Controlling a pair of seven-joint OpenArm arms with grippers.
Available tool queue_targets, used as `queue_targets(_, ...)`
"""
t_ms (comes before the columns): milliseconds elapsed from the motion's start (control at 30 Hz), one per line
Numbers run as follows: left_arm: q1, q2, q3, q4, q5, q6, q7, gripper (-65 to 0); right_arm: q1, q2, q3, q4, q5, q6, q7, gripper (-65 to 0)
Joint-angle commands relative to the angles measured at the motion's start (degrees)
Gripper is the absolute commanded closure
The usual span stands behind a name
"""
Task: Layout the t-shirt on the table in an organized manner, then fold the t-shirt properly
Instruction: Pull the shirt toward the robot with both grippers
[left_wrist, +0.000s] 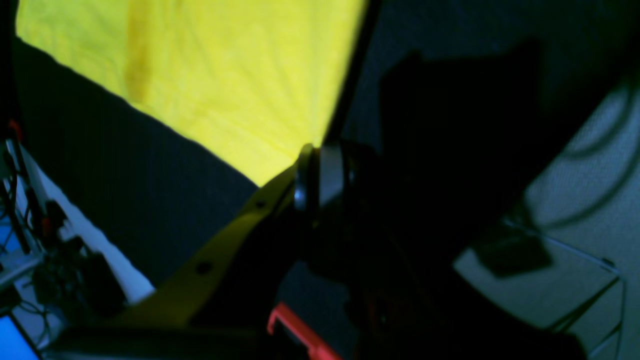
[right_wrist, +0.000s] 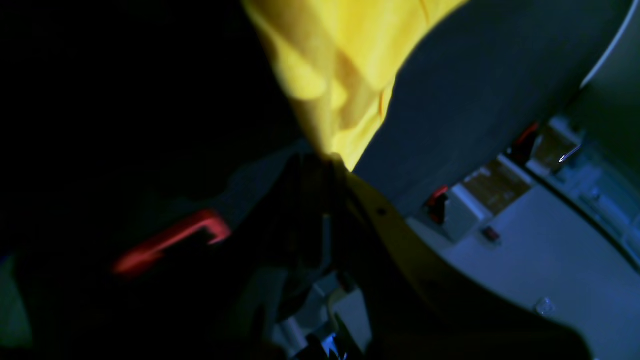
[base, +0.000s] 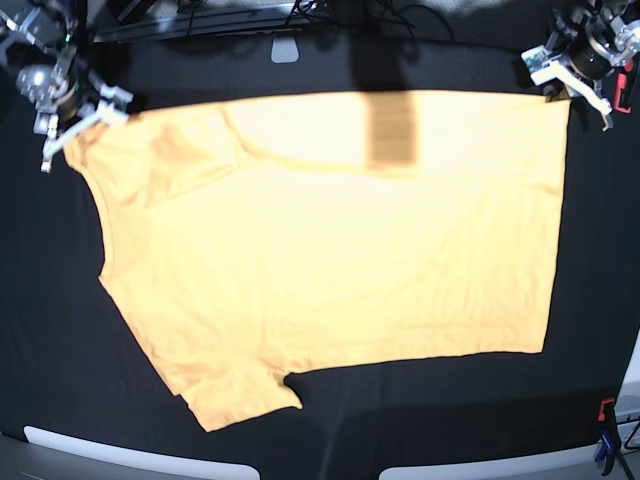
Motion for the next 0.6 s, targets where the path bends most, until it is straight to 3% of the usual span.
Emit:
queue_targets(0,1.4,-1.3,-0.4,0.3,0.5,-0.2,2.1,0.0,-1.6,1.0,0.7,1.7,-1.1,-0.3,-1.0,0.0)
queue_targets(400,11.2,-3.1,-4.4,0.3,0.5,1.0,1.2,0.0,-16.8,0.9,0.7,8.6,-8.7,-0.7,-4.5,0.0)
queue_targets(567,13.1,-4.1,-4.4,0.3,0.6,1.1,0.2,0.0,-18.9,0.9,0.7,9.2,-11.6,-3.6,-4.9,0.0)
